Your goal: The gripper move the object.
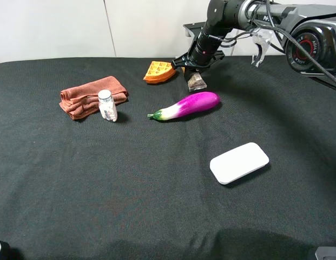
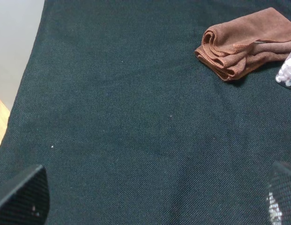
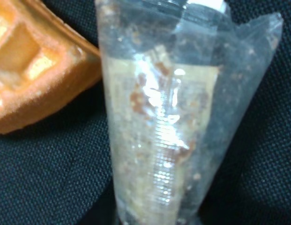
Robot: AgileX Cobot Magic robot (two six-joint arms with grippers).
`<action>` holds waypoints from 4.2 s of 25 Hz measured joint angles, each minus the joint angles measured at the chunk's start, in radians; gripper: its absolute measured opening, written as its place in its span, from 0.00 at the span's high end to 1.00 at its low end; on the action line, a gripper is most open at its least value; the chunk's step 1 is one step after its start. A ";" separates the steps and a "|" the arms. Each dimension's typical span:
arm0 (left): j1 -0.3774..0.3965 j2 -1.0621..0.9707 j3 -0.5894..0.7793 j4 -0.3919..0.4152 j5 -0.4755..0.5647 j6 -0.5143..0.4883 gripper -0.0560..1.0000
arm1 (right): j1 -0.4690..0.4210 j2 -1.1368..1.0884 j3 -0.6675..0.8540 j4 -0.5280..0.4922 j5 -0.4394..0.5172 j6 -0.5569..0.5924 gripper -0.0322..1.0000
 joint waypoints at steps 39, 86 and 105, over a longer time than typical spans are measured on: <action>0.000 0.000 0.000 0.000 0.000 0.000 0.04 | 0.000 -0.262 -0.004 -0.019 0.240 0.090 0.30; 0.000 0.000 0.000 0.000 0.000 0.000 0.04 | -0.087 -1.070 0.987 -0.097 0.211 0.104 0.33; 0.000 0.000 0.000 0.000 0.000 0.000 0.04 | -0.444 -1.793 1.585 -0.137 -0.031 0.107 0.33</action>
